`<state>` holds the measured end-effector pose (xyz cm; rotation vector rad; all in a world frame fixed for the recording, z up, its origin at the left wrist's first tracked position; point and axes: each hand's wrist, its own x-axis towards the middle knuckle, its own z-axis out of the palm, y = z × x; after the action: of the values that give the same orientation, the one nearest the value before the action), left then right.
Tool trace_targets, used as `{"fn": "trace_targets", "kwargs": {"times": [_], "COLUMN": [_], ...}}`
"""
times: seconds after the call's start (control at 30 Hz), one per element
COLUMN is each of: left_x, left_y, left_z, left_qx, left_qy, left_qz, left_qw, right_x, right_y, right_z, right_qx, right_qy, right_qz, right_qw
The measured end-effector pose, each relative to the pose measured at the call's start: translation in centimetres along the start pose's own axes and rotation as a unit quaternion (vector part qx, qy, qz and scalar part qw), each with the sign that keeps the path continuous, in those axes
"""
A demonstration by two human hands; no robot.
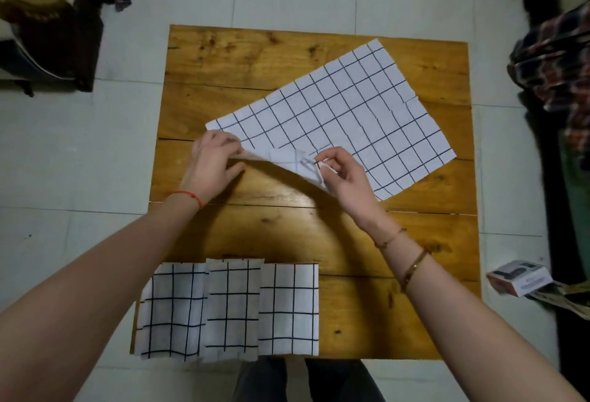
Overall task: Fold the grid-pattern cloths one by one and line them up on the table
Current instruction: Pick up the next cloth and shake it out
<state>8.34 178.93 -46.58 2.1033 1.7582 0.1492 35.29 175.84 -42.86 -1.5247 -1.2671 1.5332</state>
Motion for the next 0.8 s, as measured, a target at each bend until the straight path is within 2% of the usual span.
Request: {"fn": "trace_targets", "kwargs": {"times": [0.13, 0.23, 0.4, 0.5, 0.6, 0.67, 0.73, 0.8], "left_x": [0.1, 0.5, 0.5, 0.2, -0.1, -0.2, -0.4, -0.4], "left_y": [2.4, 3.9, 7.2, 9.9, 12.3, 13.9, 15.5, 16.9], "left_z": [-2.4, -5.6, -12.1, -15.3, -17.6, -19.0, -20.4, -22.0], "left_qx": [-0.079, -0.093, -0.135, -0.159, -0.139, -0.115, -0.086, -0.059], "left_qy": [0.049, 0.056, 0.06, 0.054, 0.048, 0.029, 0.015, 0.011], "left_qz": [0.017, 0.028, 0.032, 0.018, 0.019, 0.025, 0.04, 0.061], "left_qw": [0.996, 0.994, 0.988, 0.986, 0.989, 0.993, 0.995, 0.996], "right_x": [-1.3, -2.1, -4.1, -5.3, -6.2, -6.7, -6.9, -7.0], "right_y": [-4.1, -7.1, -11.6, -13.4, -14.4, -14.5, -14.4, -15.3], "right_z": [-3.3, -5.7, -8.5, -9.2, -8.9, -8.5, -8.3, -9.0], "right_qx": [0.012, 0.016, -0.051, -0.139, -0.266, -0.339, -0.378, -0.368], "right_qy": [0.014, -0.005, -0.033, -0.065, -0.062, -0.052, -0.007, 0.047], "right_qz": [0.012, 0.005, -0.022, -0.054, -0.085, -0.138, -0.198, -0.192], "right_qw": [1.0, 1.0, 0.998, 0.987, 0.958, 0.929, 0.904, 0.909]}}
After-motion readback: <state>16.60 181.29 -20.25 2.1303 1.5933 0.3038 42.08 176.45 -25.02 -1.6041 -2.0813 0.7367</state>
